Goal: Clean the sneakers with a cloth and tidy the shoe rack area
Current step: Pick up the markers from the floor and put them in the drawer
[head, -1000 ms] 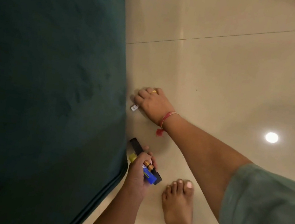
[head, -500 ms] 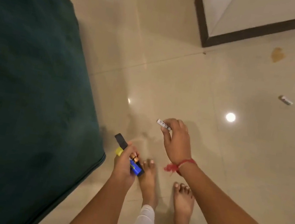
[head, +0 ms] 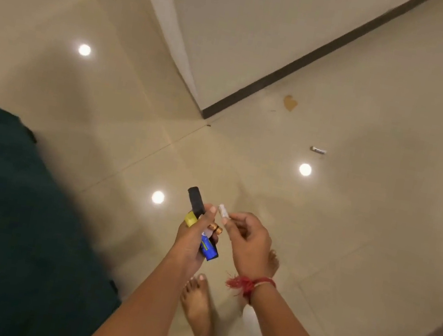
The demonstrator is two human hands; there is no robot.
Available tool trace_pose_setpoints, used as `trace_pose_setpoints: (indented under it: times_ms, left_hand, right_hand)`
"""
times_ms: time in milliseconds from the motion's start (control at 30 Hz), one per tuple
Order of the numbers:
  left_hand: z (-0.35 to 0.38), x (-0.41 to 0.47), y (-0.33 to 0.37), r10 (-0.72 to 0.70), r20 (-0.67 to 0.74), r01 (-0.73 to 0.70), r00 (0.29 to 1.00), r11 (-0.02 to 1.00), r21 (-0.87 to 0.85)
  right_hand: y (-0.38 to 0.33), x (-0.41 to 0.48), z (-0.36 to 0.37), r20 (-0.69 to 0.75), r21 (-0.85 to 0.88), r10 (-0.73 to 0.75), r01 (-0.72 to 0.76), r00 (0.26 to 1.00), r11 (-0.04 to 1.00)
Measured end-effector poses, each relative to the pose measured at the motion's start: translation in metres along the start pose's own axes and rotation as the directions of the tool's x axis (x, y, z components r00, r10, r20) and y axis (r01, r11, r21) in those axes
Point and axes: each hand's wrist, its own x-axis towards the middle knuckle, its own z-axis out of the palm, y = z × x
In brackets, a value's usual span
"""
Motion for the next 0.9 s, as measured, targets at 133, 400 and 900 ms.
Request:
trace_pose_setpoints:
  times_ms: [133, 400, 900]
  left_hand:
    - [0.047, 0.02, -0.002, -0.038, 0.043, 0.034, 0.998, 0.997, 0.071]
    - [0.144, 0.047, 0.02, -0.053, 0.087, 0.029, 0.995, 0.968, 0.249]
    - [0.158, 0.222, 0.004, -0.019, -0.024, 0.025, 1.0, 0.951, 0.31]
  right_hand:
    - [-0.005, 0.025, -0.021, -0.042, 0.103, 0.014, -0.009, 0.999, 0.995]
    - [-0.025, 0.081, -0.078, -0.118, 0.018, -0.009, 0.011, 0.993, 1.0]
    - [0.091, 0.335, -0.131, -0.269, -0.687, -0.234, -0.016, 0.934, 0.727]
